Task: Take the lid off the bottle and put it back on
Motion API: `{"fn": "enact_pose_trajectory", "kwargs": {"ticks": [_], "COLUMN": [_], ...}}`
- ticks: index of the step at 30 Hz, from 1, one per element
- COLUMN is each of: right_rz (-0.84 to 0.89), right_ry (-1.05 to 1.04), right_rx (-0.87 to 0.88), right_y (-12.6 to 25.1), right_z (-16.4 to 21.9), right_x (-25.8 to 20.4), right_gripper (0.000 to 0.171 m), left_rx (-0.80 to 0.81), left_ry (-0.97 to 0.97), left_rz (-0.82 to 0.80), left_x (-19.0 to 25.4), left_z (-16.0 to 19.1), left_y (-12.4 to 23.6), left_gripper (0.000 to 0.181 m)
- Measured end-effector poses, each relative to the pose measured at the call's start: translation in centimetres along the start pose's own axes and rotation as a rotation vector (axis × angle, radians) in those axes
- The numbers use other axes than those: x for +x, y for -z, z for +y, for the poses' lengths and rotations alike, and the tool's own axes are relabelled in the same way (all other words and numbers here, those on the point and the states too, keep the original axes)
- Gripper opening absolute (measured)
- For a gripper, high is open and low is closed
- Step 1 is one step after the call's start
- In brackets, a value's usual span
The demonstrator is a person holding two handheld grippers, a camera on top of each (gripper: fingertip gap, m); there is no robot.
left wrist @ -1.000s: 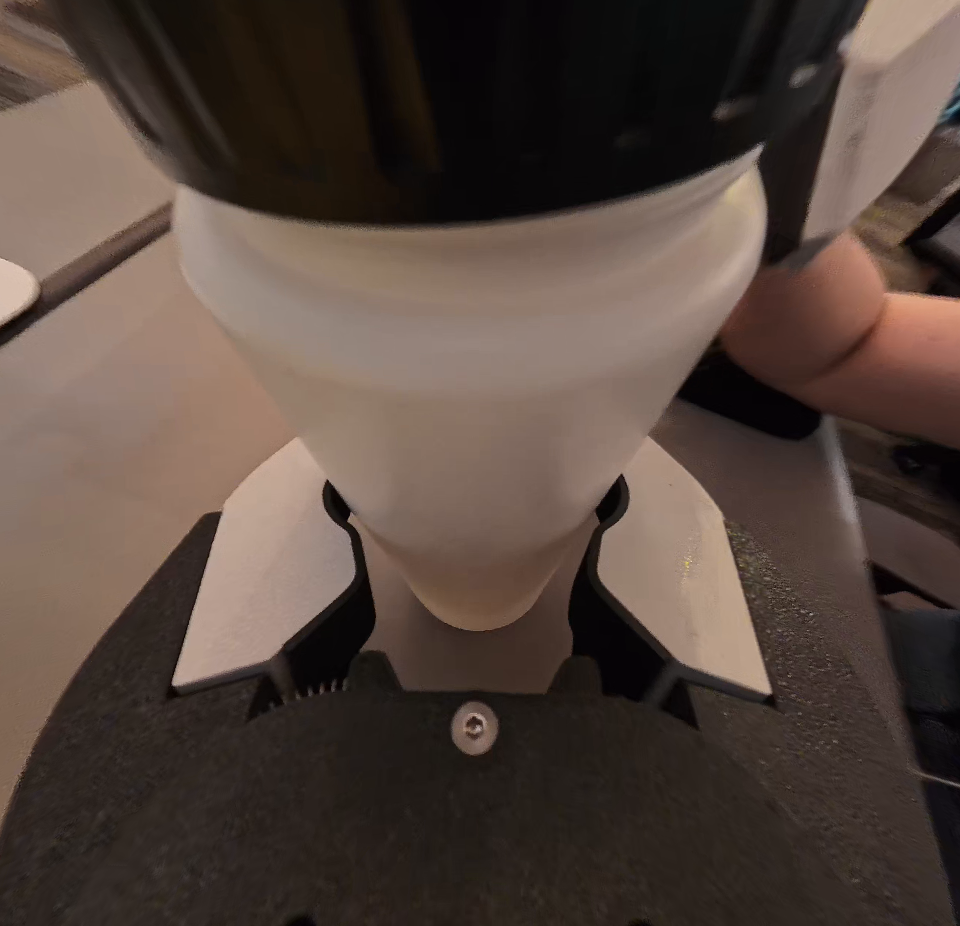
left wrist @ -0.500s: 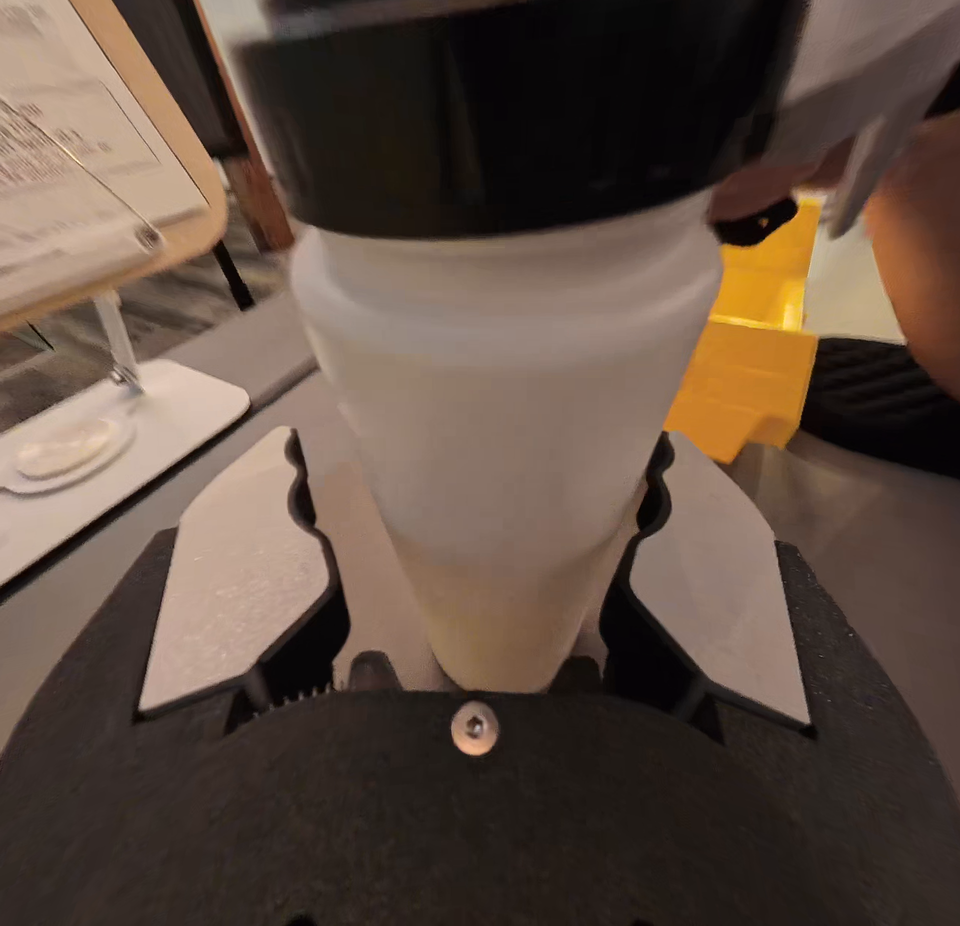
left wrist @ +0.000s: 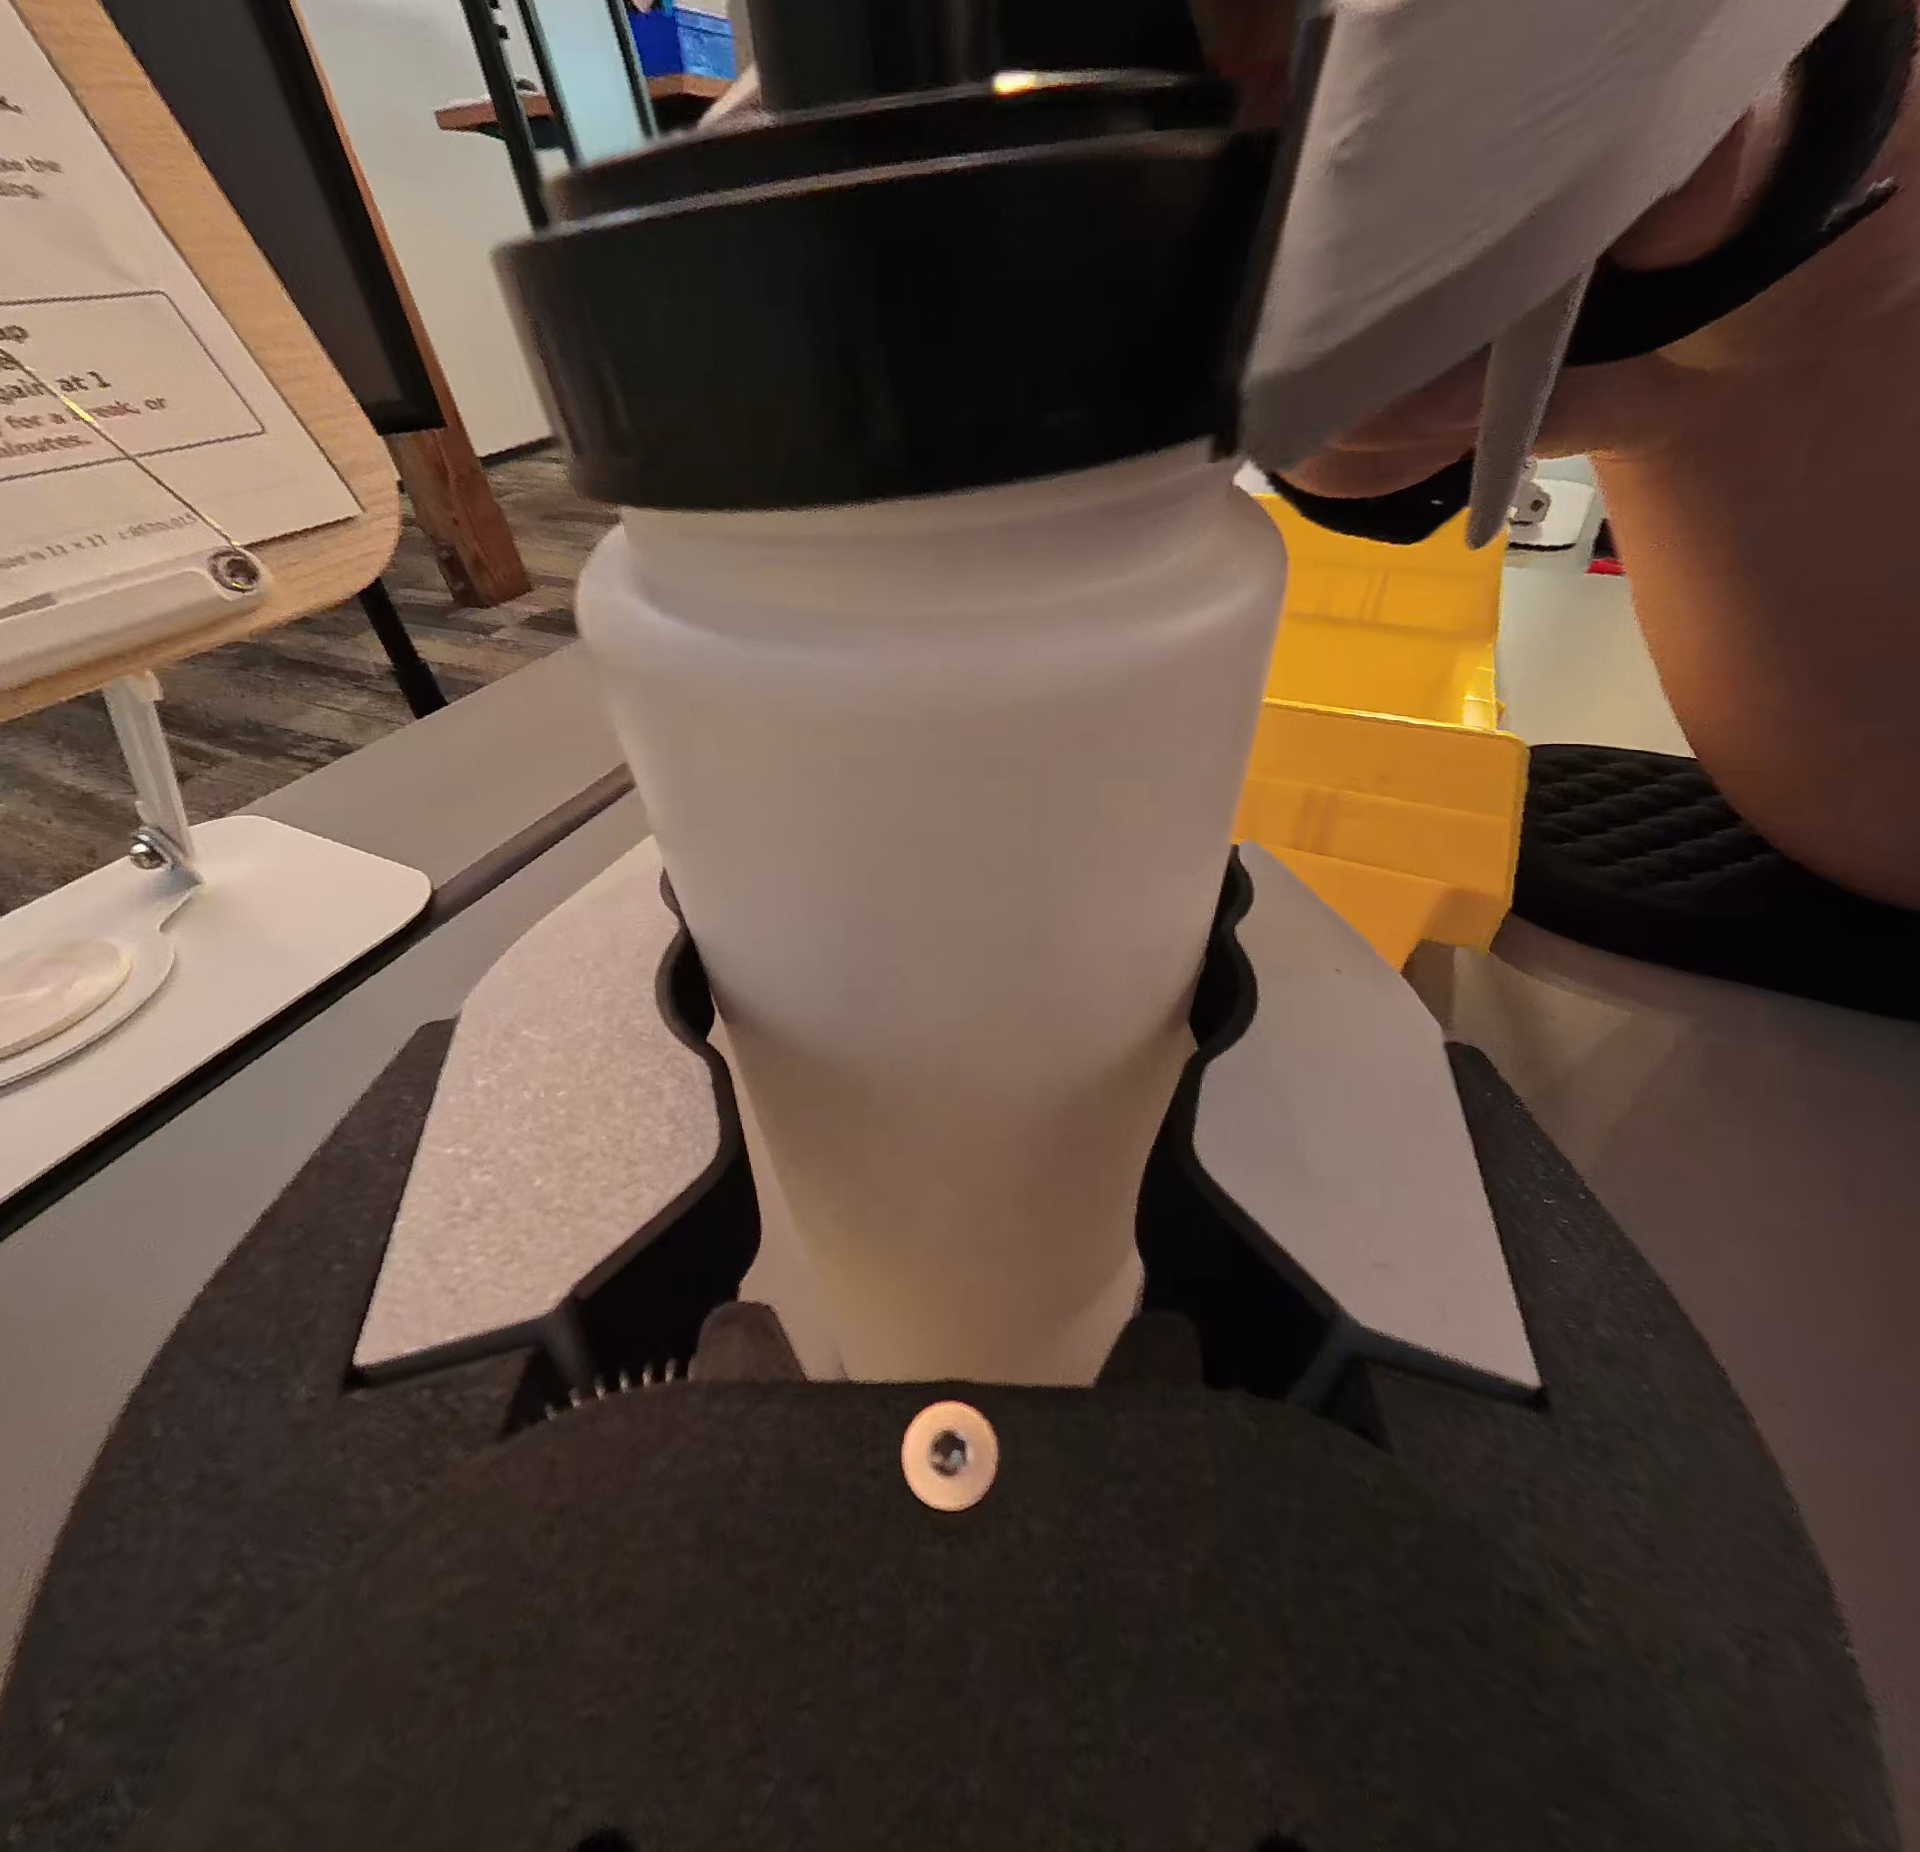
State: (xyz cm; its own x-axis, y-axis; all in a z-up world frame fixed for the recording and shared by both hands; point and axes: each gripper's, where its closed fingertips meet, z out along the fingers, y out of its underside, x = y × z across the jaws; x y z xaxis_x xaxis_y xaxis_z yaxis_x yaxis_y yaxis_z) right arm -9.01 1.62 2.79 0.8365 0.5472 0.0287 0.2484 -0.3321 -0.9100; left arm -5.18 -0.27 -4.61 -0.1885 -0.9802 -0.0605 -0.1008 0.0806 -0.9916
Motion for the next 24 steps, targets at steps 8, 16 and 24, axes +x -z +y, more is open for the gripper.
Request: {"fn": "enact_pose_trajectory", "kwargs": {"ticks": [8, 16, 24], "right_rz": [-0.406, -0.303, -0.023], "right_ry": [0.177, 0.114, -0.021], "right_rx": [0.054, 0.024, -0.091], "right_y": [2.5, 2.3, 1.5], "right_z": [1.0, 0.4, 0.1], "right_x": [-3.8, -3.2, -2.2], "right_gripper": [0.073, 0.094, 0.073], "left_rx": [-0.014, -0.048, -0.091], "left_ry": [-0.037, -0.022, -0.018], "left_rz": [0.375, 0.296, 0.143], "left_x": [5.4, 4.8, 3.2], "left_z": [0.0, 0.2, 0.4], "left_y": [0.8, 0.9, 0.5], "left_gripper": [0.092, 0.093, 0.093]}}
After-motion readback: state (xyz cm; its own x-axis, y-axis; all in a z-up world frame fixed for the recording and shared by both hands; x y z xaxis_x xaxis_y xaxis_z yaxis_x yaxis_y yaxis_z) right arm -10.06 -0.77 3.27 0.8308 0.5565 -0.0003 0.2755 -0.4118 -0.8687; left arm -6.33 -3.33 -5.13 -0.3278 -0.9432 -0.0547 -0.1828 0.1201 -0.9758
